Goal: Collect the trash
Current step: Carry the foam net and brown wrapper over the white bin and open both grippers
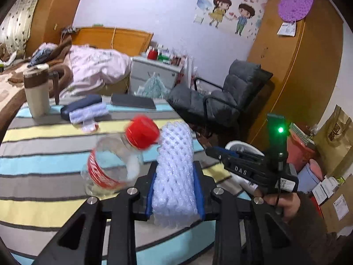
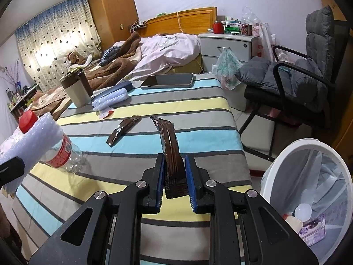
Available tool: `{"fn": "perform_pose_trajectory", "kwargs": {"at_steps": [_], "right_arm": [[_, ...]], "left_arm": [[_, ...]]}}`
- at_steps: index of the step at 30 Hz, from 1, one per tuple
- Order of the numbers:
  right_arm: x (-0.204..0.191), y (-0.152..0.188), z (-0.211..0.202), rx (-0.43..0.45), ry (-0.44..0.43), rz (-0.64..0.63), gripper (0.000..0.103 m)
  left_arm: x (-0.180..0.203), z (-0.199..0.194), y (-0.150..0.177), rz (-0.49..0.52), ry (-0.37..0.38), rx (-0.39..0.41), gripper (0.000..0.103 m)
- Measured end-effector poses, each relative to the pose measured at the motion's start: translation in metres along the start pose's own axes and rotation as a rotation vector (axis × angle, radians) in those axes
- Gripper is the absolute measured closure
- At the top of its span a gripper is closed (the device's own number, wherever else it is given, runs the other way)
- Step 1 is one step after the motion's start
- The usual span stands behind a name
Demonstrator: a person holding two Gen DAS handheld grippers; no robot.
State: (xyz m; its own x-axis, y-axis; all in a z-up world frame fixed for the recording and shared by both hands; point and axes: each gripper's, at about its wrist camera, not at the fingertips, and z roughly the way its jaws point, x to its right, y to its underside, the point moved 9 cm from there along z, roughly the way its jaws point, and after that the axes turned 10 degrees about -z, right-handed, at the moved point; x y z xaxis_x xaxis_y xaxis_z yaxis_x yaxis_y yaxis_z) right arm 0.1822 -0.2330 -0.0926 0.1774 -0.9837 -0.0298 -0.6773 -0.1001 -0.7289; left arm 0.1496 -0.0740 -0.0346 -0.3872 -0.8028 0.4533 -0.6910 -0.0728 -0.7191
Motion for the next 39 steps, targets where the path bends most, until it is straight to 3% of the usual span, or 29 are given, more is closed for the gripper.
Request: {"fn": "perform_pose_trajectory", "kwargs": {"at_steps": [9,11,17,28,39], "right_arm": [[0.003,-0.005,-0.026,0.058,0.020,0.011,0.082],[0.006,-0.005,-0.033,0.069,0.028,0.013,0.082],[0.018,-0.010,-0.049,0.113,0.048,0.031,0.082],[0.028,0.004,-0.055,0.108,0.076,0.037,0.082],[0.059,0.018,-0.081,0.119,0.148,0.064,0.082]], "left_arm": [[0.017,0.011,0.001,0.029,-0.029,-0.002,0.072],[0.027,0.009,0.000,0.038,0.008,0.003,0.072],[0.043,0.017,-0.005,0.058,0.027,0.011,0.072],[0.050,0.044,0.014,0.082,-0.037,-0.051,0.072],[0.098,0.075,0.026,0.151,0.005,-0.100,0.072]]}}
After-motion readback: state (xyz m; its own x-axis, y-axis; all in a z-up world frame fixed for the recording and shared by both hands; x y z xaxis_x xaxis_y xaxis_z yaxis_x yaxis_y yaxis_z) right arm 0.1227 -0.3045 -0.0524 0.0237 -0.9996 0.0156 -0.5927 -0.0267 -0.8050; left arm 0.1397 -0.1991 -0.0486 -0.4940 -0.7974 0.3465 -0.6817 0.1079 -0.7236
